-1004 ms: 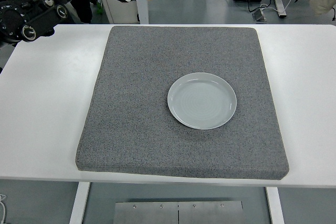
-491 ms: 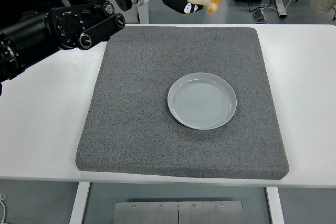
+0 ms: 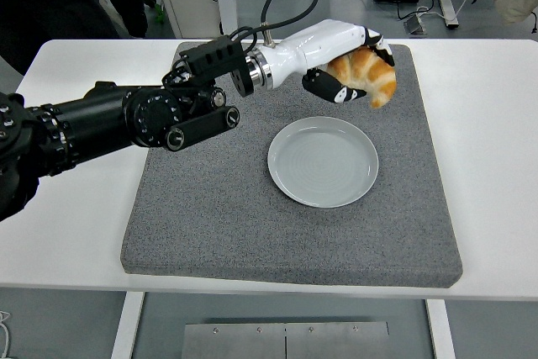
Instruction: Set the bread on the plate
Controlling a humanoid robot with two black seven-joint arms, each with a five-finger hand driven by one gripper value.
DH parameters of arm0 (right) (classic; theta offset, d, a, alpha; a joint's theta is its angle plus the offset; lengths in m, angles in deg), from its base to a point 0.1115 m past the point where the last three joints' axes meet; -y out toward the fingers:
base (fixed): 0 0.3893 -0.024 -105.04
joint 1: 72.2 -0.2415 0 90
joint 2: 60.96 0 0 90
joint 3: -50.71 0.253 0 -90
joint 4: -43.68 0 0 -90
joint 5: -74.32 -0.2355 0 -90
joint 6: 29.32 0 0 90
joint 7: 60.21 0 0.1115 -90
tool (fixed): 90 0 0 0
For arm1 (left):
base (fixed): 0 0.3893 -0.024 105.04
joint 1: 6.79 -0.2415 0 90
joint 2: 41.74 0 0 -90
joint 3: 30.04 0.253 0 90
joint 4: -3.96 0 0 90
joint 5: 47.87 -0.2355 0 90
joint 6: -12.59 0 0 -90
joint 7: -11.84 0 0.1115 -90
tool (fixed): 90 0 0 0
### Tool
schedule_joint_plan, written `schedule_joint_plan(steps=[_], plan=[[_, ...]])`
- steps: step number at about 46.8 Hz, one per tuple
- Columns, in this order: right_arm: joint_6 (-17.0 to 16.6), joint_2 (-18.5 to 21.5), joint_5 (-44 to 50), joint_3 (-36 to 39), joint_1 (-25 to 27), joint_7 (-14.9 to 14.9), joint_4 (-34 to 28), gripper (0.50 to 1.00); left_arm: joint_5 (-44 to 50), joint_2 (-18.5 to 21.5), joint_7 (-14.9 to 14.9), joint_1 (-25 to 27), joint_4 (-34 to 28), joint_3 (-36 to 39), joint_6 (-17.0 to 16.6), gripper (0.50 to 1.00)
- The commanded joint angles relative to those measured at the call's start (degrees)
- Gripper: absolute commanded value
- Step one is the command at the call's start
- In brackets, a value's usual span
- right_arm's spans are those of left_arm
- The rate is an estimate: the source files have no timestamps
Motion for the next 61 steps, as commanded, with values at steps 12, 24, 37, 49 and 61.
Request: schedule_joint_plan(steps=[12, 24, 37, 49, 61], plan=[[0.01, 0.00, 0.00, 0.06, -0.17, 0.00, 0.03, 1.000, -2.62, -0.17, 0.09, -8.69, 0.00, 0.16, -4.25, 0.500], [0.01, 0.00, 0.00, 0.06, -0.17, 0.00, 0.03, 1.000, -2.54, -0.17, 0.09, -10.71, 0.09, 0.52, -4.25, 0.500], [-0.08, 0.00, 0.00, -0.03, -0.17, 0.00, 0.03, 1.000, -2.62, -0.17, 0.09, -12.38, 0.09, 0.52, -4.34, 0.500], [-0.08, 0.00, 0.00, 0.06, -0.17, 0.00, 0.03, 1.000, -2.62, -0.17, 0.09, -12.38, 0.18, 0.60, -4.34, 0.500], [-0.08, 0.00, 0.00, -0.03, -0.17, 0.00, 0.03, 1.000, -2.80, -0.17, 0.09, -13.70, 0.88, 1.13, -4.69, 0.500]])
